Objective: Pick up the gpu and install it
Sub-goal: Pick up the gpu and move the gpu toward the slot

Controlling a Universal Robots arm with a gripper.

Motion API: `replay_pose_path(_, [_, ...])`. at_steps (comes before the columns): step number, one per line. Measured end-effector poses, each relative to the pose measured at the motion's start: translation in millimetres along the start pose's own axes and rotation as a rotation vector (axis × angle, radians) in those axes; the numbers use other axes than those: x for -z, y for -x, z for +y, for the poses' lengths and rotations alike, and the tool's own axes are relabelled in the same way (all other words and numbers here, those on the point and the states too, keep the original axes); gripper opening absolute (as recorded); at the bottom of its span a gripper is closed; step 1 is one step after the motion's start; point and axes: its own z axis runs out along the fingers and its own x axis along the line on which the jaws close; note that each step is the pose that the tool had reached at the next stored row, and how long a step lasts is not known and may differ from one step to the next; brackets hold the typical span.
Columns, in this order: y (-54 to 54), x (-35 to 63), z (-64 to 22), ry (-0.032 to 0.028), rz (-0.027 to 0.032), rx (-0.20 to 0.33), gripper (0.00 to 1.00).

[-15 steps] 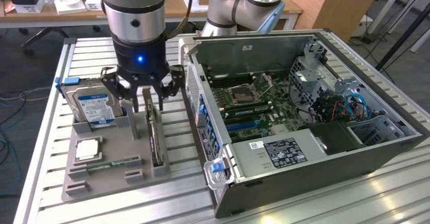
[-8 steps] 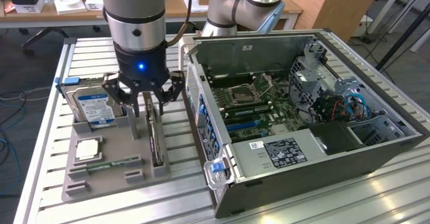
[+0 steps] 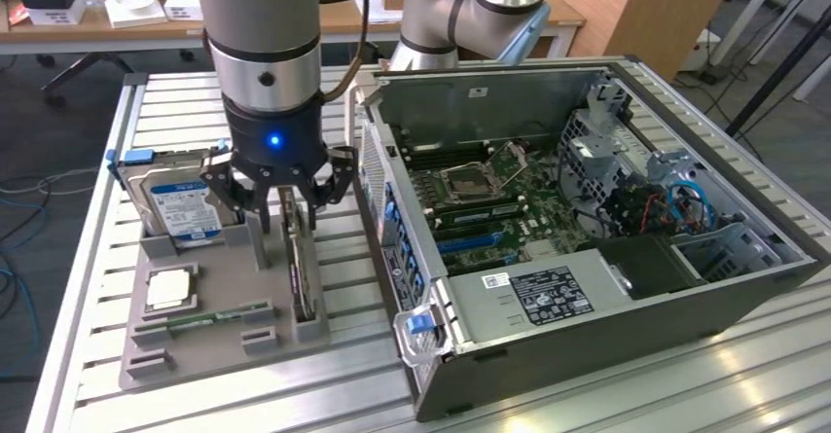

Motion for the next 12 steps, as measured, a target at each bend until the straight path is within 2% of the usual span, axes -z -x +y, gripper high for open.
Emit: replay_pose_path(12, [0.3,-13.1,-2.0,-0.0012,0.0027,0.001,0.53])
